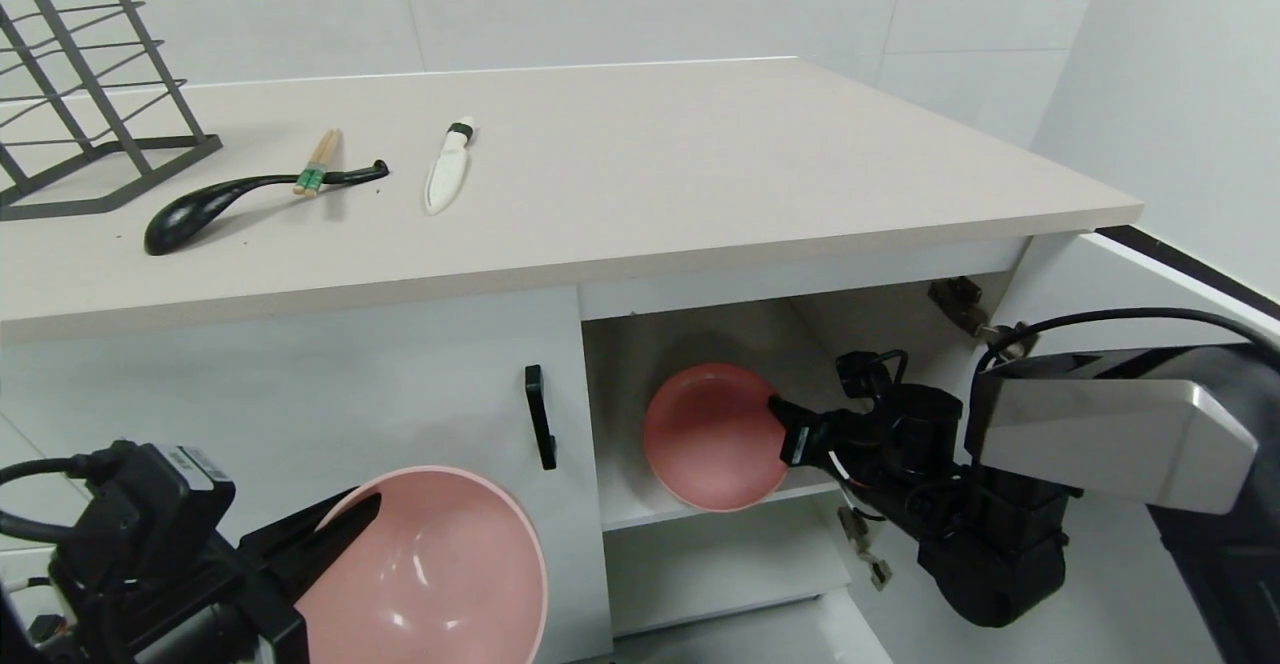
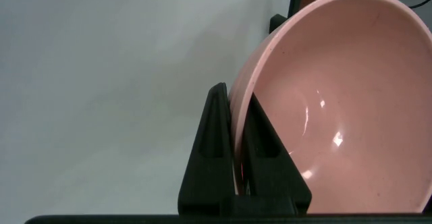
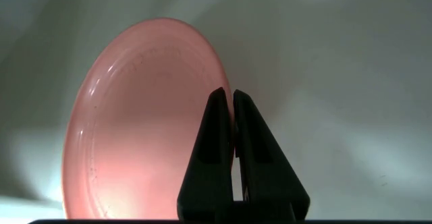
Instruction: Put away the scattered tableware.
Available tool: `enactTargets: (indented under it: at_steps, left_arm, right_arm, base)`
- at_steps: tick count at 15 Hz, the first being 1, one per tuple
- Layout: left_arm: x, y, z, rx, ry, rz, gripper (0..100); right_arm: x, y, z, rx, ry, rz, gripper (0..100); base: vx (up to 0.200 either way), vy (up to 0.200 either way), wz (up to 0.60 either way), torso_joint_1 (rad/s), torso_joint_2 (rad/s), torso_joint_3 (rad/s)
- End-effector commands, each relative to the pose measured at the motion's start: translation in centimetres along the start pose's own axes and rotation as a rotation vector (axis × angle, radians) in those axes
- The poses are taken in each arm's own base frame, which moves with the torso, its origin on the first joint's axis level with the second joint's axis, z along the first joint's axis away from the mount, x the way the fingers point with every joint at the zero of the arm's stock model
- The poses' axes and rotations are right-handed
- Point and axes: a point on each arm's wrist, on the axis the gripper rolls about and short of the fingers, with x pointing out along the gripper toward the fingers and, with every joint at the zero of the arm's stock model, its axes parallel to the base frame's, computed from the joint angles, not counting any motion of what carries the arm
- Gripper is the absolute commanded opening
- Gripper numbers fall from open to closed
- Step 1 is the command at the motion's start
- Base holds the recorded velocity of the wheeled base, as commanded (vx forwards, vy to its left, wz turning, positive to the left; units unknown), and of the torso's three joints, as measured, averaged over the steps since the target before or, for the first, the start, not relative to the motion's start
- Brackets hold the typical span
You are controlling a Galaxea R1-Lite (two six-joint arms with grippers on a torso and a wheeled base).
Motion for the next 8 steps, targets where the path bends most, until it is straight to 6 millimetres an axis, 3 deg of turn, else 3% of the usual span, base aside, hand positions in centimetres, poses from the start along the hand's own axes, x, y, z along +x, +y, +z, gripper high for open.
enactTargets:
  at_steps: [1,8]
  left_arm:
    - [0.0,0.0,-0.1,0.000,0.005,0.000,0]
    - [0.0,0.0,-0.1,0.000,0.010,-0.001,0]
  right_arm:
    - [1.0,-0.2,-0.7,0.023,-0.011,-0.015,0]
    - [2.9,-0.7,-1.2,0.074,-0.059,-0.050,0]
  base:
    - [0.000,0.000,0.00,0.000,0.00,0.000]
    - [0.000,0.000,0.00,0.000,0.00,0.000]
